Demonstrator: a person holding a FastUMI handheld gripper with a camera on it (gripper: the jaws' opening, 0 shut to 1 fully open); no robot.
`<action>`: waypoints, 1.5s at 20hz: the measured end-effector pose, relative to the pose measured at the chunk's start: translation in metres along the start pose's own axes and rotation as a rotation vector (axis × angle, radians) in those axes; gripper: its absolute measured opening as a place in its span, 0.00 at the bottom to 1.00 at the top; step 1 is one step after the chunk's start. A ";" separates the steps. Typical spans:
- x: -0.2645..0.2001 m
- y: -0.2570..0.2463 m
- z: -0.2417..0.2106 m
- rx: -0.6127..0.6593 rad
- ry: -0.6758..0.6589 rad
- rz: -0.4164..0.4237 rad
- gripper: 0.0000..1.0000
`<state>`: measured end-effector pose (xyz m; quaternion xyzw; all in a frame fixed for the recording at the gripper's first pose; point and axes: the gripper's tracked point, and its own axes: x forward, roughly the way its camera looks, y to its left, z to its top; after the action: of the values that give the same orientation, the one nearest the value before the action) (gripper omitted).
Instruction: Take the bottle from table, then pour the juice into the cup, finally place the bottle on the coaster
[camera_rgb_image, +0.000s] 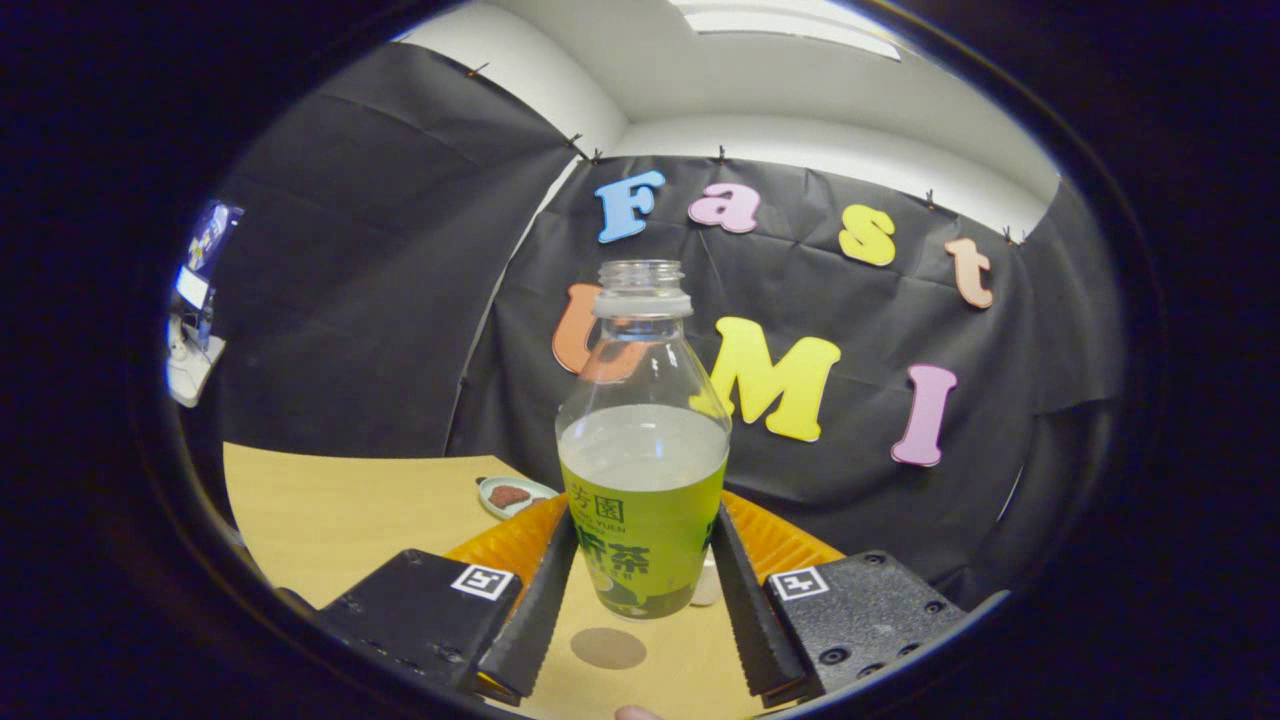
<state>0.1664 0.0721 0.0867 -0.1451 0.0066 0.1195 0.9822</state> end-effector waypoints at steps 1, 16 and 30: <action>0.006 0.000 -0.005 0.027 0.002 0.012 0.79; 0.093 -0.002 -0.146 0.194 0.229 0.100 0.79; 0.120 0.005 -0.214 0.202 0.318 0.127 0.80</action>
<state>0.2859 0.0433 -0.1252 -0.0620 0.1826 0.1558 0.9688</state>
